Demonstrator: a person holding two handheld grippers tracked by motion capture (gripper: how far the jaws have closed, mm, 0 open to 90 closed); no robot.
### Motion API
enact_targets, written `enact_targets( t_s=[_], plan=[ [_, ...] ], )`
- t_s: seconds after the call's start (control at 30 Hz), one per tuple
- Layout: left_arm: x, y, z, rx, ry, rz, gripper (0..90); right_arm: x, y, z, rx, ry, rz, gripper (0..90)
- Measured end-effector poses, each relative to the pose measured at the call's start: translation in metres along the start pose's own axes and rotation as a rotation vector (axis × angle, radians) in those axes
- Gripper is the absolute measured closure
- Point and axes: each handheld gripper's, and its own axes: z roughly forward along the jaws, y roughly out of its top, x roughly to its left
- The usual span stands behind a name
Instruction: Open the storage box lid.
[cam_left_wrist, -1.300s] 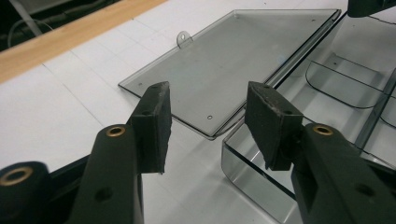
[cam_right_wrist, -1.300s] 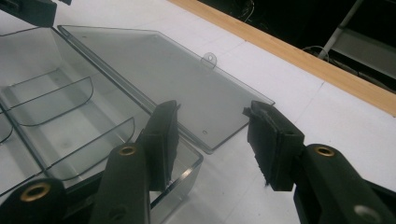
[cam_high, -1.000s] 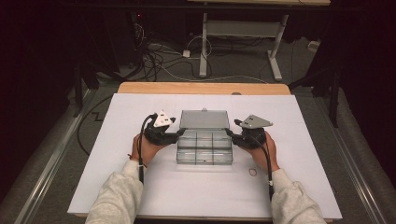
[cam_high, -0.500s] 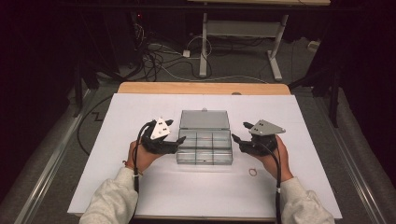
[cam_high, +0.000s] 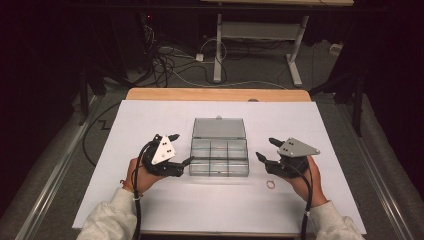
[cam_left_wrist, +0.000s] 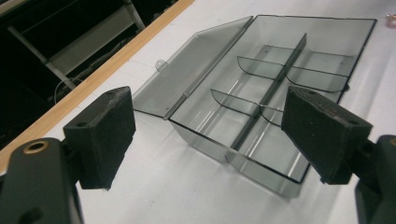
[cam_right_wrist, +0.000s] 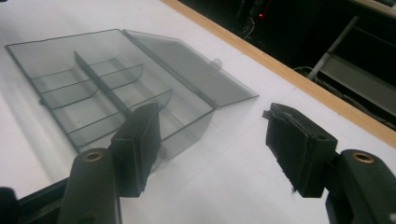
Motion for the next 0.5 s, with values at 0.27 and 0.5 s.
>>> enact_targets(
  t_s=[0.27, 0.5],
  plan=[
    [-0.005, -0.016, -0.017, -0.003, 0.033, 0.017, 17.4, 0.009, -0.011, -0.013, 0.025, 0.036, -0.027, 36.5],
    [-0.011, -0.029, -0.027, 0.010, 0.046, 0.014, 17.4, 0.011, -0.027, -0.024, 0.038, 0.057, -0.010, 42.2]
  ],
)
